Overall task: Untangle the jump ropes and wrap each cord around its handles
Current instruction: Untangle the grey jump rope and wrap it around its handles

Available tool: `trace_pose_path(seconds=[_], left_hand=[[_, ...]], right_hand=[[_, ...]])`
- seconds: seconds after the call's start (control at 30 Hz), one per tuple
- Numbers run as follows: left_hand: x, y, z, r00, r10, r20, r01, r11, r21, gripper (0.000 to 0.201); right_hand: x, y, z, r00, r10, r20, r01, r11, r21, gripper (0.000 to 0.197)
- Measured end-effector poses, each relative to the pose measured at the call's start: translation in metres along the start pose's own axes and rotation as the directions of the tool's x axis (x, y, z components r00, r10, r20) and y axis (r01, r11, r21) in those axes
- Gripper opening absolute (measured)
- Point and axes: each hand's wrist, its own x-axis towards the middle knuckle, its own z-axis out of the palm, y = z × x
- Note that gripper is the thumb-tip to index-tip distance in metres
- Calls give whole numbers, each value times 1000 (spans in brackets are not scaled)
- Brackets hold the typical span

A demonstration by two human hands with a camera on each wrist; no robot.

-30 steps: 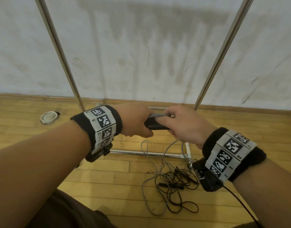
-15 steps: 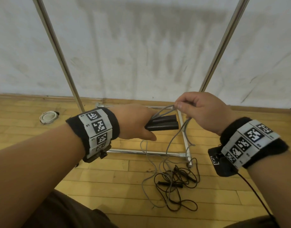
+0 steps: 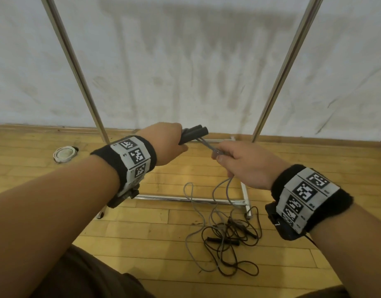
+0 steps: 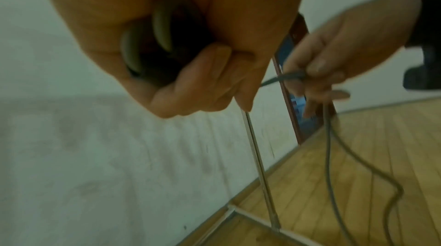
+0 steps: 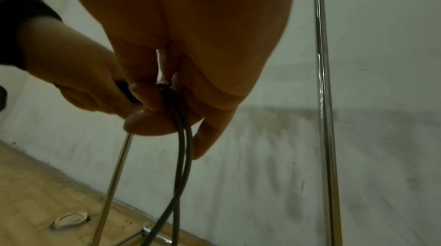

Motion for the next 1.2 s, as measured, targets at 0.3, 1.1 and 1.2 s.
trace_pose_path(seconds=[0.3, 1.1, 1.2], left_hand=[[-9, 19, 27, 990, 12, 141, -38, 983, 179, 16], [-29, 39, -4, 945, 241, -220, -286, 937, -200, 35], [-15, 25, -2, 973, 88, -211, -134, 968, -212, 36]], right_hand=[[-13, -12, -17, 989, -72, -129, 84, 992, 95, 25], [1, 3, 15, 972, 213, -98, -89, 722, 686, 36], [1, 0, 27, 972, 234, -33, -165, 772, 614, 43]])
